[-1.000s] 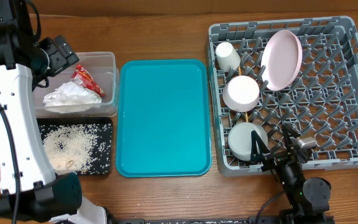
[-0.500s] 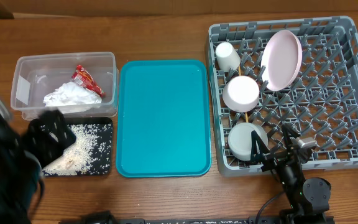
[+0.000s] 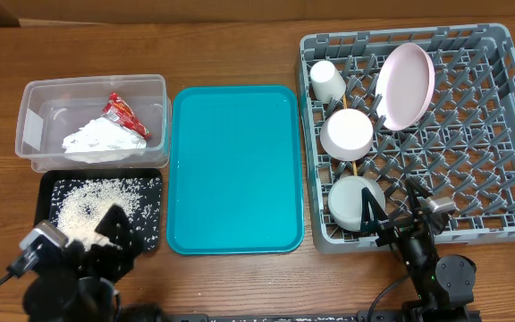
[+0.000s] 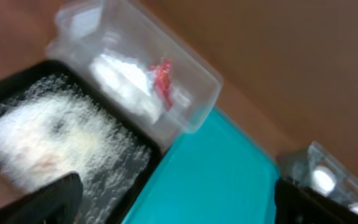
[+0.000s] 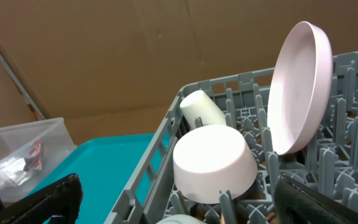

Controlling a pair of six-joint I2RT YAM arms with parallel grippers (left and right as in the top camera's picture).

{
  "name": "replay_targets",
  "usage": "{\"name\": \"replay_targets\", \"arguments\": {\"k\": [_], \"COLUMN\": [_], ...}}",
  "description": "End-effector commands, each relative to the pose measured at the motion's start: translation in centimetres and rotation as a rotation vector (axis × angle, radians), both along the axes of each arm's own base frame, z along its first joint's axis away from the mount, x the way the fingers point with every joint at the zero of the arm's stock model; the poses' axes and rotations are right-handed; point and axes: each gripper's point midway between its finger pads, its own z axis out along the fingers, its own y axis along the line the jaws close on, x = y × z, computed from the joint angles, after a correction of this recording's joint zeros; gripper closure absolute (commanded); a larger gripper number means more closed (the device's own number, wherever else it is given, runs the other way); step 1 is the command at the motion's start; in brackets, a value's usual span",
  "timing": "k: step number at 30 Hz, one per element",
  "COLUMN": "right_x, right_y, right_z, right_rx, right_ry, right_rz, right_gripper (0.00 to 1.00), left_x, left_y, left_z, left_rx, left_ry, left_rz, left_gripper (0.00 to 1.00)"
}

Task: Sort waste into correct bins and load items into the dishwasher

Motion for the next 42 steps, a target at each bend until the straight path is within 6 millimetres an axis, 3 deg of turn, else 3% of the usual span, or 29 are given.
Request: {"name": "replay_targets", "arguments": {"k": [1, 2, 7, 12, 18, 28, 34, 42], "right_x": [0.1, 0.1, 0.1, 0.1, 0.1, 0.1, 0.1, 0.1], "right_y": [-0.3, -0.3, -0.3, -0.3, -0.3, -0.3, -0.3, -0.3], "right_z": [-0.1, -0.1, -0.1, -0.1, -0.1, -0.1, -0.1, -0.1], "right_rx": [0.002, 0.002, 0.002, 0.002, 0.002, 0.002, 0.002, 0.002], "right_ry": [-0.005, -0.004, -0.004, -0.005, -0.005, -0.005, -0.005, -0.005], "right_rz": [-0.013, -0.013, -0.013, -0.013, -0.013, -0.013, -0.013, -0.013], "right_gripper": [0.00, 0.00, 0.00, 0.00, 0.00, 0.00, 0.00, 0.00], "left_x": [1.9, 3.1, 5.1, 5.7, 6.6, 7.8, 7.8, 7.8], "left_y": [-0.3, -0.4, -0.7, -0.7, -1.5, -1.9, -3.0, -3.5], "left_z": [-1.1, -0.8, -0.5, -1.3, -3.3, -9.0, -11.5, -11.7], "left_rx": [-0.009, 0.004, 0.049, 0.154, 0.280, 0.427, 0.638, 0.677], "left_ry": [-0.138, -0.231, -0.470, -0.543, -0.525, -0.385, -0.257, -0.249], "left_rz": [-0.025, -0.046, -0.088, -0.107, -0.163, -0.224, -0.342, -0.375], "left_gripper": [0.00, 0.00, 0.00, 0.00, 0.00, 0.00, 0.00, 0.00]}}
